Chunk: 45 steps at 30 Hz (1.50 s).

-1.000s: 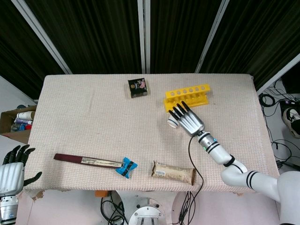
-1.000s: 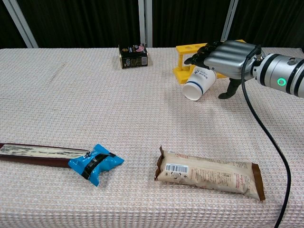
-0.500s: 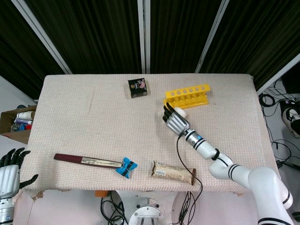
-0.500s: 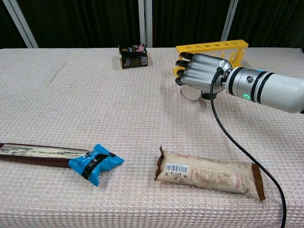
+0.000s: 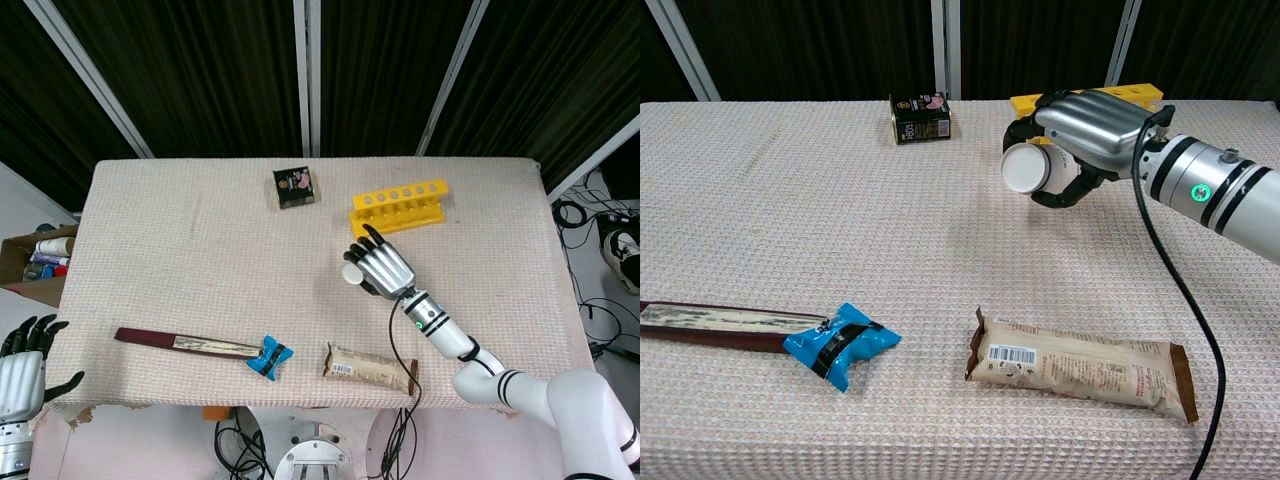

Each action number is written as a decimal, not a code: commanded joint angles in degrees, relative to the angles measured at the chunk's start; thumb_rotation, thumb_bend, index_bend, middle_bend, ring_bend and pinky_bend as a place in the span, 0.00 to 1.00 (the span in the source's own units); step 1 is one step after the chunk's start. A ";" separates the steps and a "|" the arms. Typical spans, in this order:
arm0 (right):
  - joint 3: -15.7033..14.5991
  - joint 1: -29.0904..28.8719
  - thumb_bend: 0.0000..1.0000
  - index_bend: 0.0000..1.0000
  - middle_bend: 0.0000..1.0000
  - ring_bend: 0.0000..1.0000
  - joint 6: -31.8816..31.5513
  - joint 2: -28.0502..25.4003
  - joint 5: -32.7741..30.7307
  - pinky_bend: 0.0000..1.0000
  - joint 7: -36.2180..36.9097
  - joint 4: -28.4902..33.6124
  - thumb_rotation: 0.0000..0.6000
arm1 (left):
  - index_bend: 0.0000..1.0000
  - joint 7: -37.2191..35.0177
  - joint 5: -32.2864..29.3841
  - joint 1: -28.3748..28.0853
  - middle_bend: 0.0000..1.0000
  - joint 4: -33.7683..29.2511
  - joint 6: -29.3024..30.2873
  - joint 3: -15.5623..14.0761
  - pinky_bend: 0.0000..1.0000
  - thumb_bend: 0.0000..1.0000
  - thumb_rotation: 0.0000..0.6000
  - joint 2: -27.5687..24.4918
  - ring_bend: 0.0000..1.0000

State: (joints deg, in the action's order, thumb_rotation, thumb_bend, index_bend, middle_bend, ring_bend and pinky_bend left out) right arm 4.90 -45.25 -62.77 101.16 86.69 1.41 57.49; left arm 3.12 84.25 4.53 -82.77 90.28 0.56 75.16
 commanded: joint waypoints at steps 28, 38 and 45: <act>-2.99 12.26 0.27 0.00 0.00 0.00 -8.87 -9.14 3.36 0.00 24.93 8.18 1.00 | 0.25 -0.13 0.73 0.12 0.15 -0.09 0.71 0.01 0.17 0.02 1.00 -0.03 0.09; -8.86 28.94 0.27 0.00 0.00 0.00 -21.94 -30.32 -1.97 0.00 -5.74 36.08 1.00 | 0.25 1.41 1.37 0.11 0.15 0.82 2.07 0.49 0.16 0.02 1.00 1.02 0.09; -10.62 36.05 0.28 0.00 0.00 0.00 -29.11 -32.82 -0.02 0.00 -2.51 36.79 1.00 | 0.25 2.46 1.87 0.27 0.15 -0.16 2.73 0.39 0.16 0.02 1.00 0.63 0.09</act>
